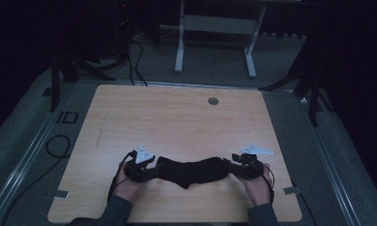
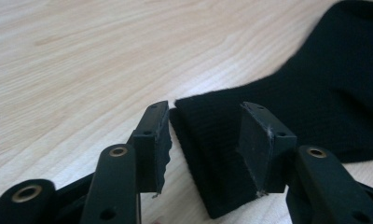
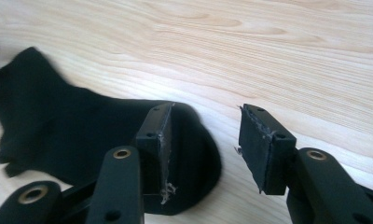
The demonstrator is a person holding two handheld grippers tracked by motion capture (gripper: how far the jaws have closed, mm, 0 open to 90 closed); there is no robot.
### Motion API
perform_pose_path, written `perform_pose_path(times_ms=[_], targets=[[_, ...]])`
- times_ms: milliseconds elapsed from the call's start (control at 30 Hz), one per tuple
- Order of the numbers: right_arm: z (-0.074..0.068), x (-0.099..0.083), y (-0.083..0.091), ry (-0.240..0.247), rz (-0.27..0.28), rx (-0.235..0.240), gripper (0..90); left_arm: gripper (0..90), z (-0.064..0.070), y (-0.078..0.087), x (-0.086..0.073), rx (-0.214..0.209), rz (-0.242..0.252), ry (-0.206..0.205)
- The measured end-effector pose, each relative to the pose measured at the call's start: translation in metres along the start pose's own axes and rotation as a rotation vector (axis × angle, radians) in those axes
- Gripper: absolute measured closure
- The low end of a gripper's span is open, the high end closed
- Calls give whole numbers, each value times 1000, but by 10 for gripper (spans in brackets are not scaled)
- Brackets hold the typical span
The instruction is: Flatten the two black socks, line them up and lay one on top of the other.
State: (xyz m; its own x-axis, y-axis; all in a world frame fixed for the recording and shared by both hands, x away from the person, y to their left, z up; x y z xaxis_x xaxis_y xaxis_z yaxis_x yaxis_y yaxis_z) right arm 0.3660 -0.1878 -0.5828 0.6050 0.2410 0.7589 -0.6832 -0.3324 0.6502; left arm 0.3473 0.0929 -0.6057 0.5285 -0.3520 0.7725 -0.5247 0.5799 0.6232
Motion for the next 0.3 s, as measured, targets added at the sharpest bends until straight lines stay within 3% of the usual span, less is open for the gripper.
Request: perform_pose_path(times_ms=[167,233,300], targets=[[20,-7,-6,-47,-19,-49,530,527,-10,2,1,29,-7,15],[20,-7,-6,-47,-19,-49,530,527,-13,2,1,36,-7,18],[33,-11,-10,-59,-31,-89,525,528,-20,3,1,58,-10,32]])
Point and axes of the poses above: each handheld gripper's, and its own axes: y roughly backward along the jaws, x roughly out of its top, z roughly to its right, the point moved 10 cm from there along -y, roughly forward along the jaws, and after that the axes turned 8 degrees about -x, right-handed, at the moved point
